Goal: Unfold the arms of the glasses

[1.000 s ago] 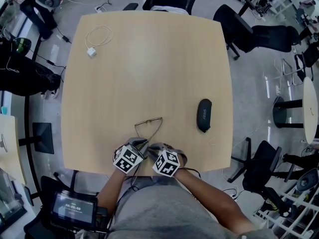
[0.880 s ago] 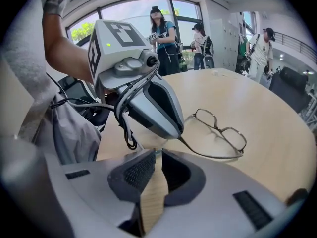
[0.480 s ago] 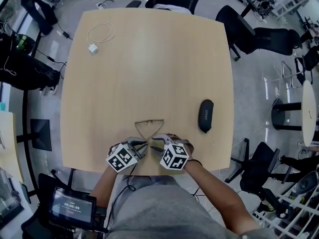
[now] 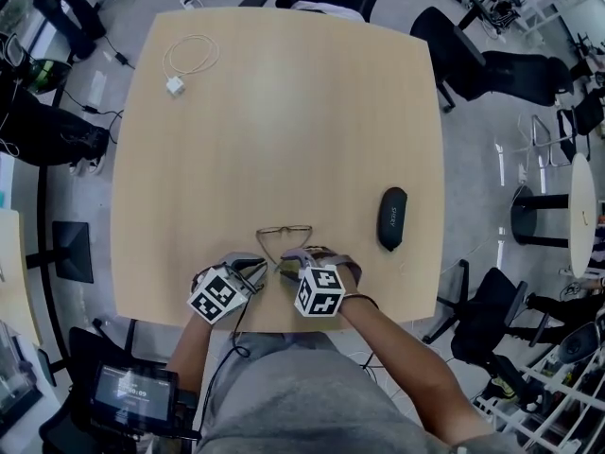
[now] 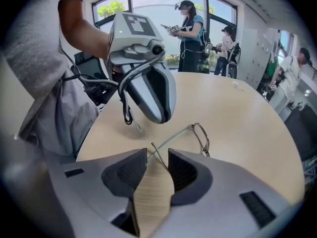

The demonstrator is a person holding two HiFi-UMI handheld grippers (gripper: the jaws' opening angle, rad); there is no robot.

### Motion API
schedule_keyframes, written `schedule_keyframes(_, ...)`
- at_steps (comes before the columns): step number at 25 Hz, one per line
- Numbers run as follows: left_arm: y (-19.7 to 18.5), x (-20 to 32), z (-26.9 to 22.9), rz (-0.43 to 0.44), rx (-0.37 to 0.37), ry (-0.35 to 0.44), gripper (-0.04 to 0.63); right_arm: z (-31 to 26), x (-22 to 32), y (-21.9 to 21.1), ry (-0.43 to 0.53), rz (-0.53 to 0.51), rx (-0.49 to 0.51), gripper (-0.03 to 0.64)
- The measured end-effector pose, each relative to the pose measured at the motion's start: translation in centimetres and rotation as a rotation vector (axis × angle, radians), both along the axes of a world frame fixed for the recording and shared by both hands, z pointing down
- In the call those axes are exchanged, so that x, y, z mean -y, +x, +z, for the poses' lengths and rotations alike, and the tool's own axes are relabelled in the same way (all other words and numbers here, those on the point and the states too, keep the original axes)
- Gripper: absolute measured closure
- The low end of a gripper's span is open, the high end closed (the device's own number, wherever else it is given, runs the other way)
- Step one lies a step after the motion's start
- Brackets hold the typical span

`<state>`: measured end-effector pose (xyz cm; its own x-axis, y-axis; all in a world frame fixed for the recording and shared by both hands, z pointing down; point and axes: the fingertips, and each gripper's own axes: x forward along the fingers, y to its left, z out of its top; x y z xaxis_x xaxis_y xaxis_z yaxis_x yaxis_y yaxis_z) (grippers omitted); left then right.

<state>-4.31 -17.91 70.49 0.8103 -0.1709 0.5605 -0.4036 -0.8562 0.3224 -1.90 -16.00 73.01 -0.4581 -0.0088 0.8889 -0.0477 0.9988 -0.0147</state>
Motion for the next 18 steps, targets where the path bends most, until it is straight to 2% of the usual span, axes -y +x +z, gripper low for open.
schedule_keyframes(5, 0.9, 1.4, 1.6, 0.102, 0.078, 0.050, 0.572, 1.3, -0.4, -1.3, 0.008, -0.121, -0.041, 0.483)
schedule_keyframes(8, 2.0, 1.8, 2.5, 0.165, 0.134, 0.070, 0.572, 1.6, -0.7, -1.8, 0.033, -0.170, -0.060, 0.551)
schedule_keyframes(9, 2.2, 1.8, 3.0, 0.174, 0.158, 0.064, 0.572, 1.7, -0.8, -1.9, 0.041, -0.176, -0.063, 0.574)
schedule_keyframes(13, 2.7, 2.1, 4.4, 0.171, 0.206, 0.021, 0.572, 1.7, -0.8, -1.9, 0.070, -0.180, -0.062, 0.581)
schedule_keyframes(18, 2.9, 2.0, 5.3, 0.213, 0.272, 0.031, 0.572, 1.4, -1.1, -1.8, 0.088, -0.175, -0.052, 0.583)
